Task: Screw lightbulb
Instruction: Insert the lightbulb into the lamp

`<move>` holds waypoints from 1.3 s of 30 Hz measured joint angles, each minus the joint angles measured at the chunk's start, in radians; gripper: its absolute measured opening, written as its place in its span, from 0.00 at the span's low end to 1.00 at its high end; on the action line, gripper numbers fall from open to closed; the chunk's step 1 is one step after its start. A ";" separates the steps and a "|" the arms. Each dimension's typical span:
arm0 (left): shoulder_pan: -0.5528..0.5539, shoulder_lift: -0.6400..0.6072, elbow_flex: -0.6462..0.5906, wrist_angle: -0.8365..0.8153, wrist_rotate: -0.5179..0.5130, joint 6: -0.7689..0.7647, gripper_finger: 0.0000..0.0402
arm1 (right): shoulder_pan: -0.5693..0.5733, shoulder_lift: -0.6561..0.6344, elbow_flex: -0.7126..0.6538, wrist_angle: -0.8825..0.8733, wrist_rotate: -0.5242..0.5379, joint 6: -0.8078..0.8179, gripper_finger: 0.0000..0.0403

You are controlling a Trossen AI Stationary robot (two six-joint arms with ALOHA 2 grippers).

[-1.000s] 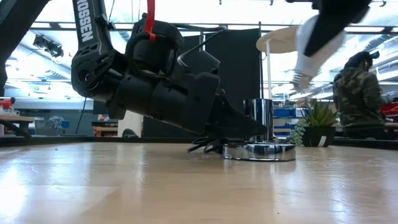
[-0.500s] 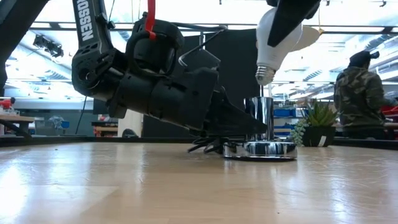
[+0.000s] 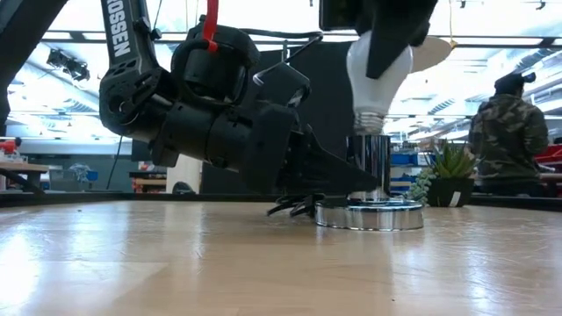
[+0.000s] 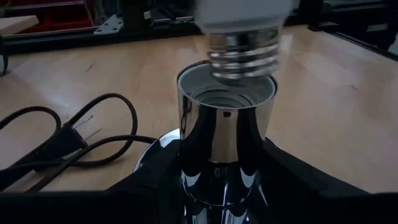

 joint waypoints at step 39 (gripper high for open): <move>0.022 -0.002 0.001 -0.009 0.229 -0.045 0.47 | 0.027 0.102 0.163 -0.140 -0.074 -0.337 0.68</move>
